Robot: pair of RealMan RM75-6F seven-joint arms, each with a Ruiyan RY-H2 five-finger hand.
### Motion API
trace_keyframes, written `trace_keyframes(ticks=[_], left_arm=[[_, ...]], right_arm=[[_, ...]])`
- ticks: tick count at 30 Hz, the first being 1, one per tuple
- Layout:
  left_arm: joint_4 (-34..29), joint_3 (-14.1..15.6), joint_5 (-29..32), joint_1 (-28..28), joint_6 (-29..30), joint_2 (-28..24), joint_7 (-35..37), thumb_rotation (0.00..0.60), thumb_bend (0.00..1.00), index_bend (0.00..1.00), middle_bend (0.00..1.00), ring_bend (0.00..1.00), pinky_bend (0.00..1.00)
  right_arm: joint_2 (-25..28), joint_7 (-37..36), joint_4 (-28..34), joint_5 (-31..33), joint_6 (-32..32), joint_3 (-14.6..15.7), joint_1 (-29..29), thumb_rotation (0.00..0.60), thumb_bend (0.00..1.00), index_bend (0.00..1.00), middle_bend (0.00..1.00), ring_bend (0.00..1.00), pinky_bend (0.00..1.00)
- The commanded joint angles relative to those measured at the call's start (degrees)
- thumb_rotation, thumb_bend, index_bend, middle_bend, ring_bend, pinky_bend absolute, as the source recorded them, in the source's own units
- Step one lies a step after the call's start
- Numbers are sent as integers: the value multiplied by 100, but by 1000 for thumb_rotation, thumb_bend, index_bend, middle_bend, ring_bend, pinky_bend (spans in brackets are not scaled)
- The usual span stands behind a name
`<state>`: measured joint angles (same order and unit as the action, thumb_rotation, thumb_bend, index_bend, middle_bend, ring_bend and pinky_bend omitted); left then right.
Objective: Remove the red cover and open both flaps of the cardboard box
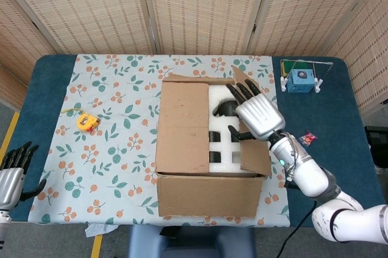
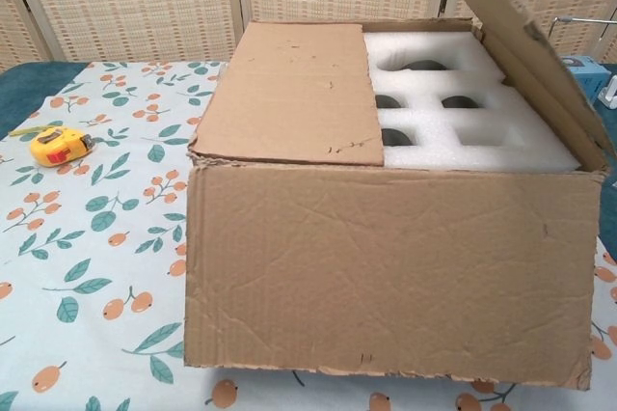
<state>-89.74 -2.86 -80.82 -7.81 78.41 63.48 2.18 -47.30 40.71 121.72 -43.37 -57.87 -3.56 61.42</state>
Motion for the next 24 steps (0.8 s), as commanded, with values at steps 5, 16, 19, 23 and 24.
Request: trace_keyframes(ticks=[5,16,19,23,24], left_arm=[[-27,9,-8,4,13,7,-61,600,384,0,0,0,0],[-48,19,37,-47,-82,67,-278,600,384,0,0,0,0],[-52,21,43,-59,-98,82,-325,600,384,0,0,0,0],[-55,23,46,-77,-119,102,-377,600,383,0,0,0,0],[-55,23,48,-78,-120,106,-387,600,383,0,0,0,0]], right_arm=[[745,-219,566,-398,-486,137,-681,235,494,496,0,0,0],[1517,-816,752,-1113,-888,445,-1877,235,504,496,0,0,0],[1514,-1084,614,-1321,-874,489,-2136,232,503,496,0,0,0],[1309,-1670,214,-1796,-881,491,-2511,231,504,492,0,0,0],[1243,-1798,110,-1917,-885,489,-2583,232,504,485,0,0,0]])
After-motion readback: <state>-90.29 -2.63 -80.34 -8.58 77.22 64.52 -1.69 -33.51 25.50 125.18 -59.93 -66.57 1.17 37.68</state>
